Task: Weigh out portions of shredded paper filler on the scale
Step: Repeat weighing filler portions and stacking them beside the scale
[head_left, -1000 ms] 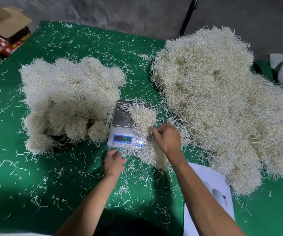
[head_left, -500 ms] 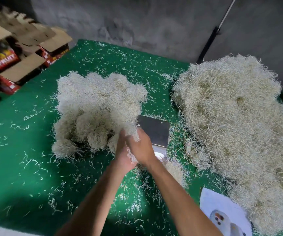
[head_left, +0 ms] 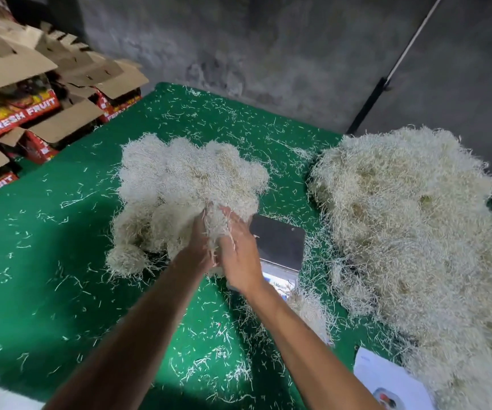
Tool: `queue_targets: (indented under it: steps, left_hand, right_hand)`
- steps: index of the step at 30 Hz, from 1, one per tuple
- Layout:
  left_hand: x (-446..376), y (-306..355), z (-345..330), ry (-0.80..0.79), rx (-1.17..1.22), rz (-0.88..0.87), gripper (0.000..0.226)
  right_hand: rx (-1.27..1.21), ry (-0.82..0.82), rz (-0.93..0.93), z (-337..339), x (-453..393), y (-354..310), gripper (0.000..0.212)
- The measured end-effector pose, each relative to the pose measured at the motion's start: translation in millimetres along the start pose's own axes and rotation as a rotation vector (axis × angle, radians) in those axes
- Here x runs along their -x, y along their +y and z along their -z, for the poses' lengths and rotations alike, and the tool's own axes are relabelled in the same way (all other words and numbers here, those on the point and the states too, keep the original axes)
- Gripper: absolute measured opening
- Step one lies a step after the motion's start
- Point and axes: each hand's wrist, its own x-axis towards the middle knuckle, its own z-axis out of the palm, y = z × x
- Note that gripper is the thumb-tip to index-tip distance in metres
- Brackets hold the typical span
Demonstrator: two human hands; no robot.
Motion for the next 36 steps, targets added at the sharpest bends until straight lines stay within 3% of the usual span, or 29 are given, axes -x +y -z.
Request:
queue_targets:
  steps: [3, 6, 8, 10, 12, 14, 15, 17, 19, 22, 24, 27, 31, 34, 36]
  left_hand:
    - [13, -11, 5, -0.01, -0.399, 0.098, 0.035]
    - [22, 19, 0, -0.042, -0.24, -0.08, 0.042]
    - [18, 29, 24, 0.102, -0.043, -0.037, 0.066]
    - [17, 24, 55, 0.17, -0.325, -0.12, 0.052]
    - [12, 13, 72, 0.181, -0.478, -0.103, 0.05]
    - [16, 12, 76, 0.067, -0.375, 0.066, 0.091]
    - [18, 17, 76, 0.045, -0.37, 0.104, 0.108]
    - [17, 12, 95, 0.085, 0.007, 0.239, 0.104]
    - [11, 3, 111, 0.231, 0.232, 0.282, 0.093]
    - [7, -13, 124, 0.357, 0.326, 0.328, 0.095]
    - [5, -23, 124, 0.413, 0.301, 0.35, 0.09]
    - [1, -43, 113, 0.384, 0.267, 0.388, 0.087]
    - [-12, -82, 80, 0.244, 0.122, 0.436, 0.084]
    - [-23, -120, 55, 0.162, -0.013, 0.489, 0.078]
    - [-27, -157, 37, 0.136, -0.115, 0.531, 0.078]
  right_hand:
    - [-0.091, 0.102, -0.054, 4, -20, -15, 0.052]
    - [-0.113, 0.046, 0.095, 1, -7, -4, 0.032]
    - [0.016, 0.062, 0.343, -24, 4, -3, 0.031]
    - [0.113, 0.159, 0.445, -53, -2, -11, 0.019]
    - [0.105, 0.229, 0.188, -65, -16, -22, 0.048]
    - [-0.095, 0.191, -0.216, -64, -32, -23, 0.066]
    - [-0.144, 0.165, -0.323, -66, -38, -18, 0.066]
    - [-0.095, 0.078, -0.327, -73, -40, -18, 0.066]
    - [-0.039, -0.056, -0.243, -88, -39, -26, 0.07]
    - [0.041, -0.335, -0.181, -98, -43, -34, 0.086]
    - [0.024, -0.422, -0.207, -92, -45, -28, 0.093]
    - [0.04, -0.322, -0.267, -68, -37, -3, 0.096]
    - [0.123, -0.047, -0.327, -17, -9, 50, 0.065]
    - [0.439, 0.092, -0.179, 25, 24, 94, 0.04]
    - [0.674, 0.027, -0.241, 55, 59, 131, 0.044]
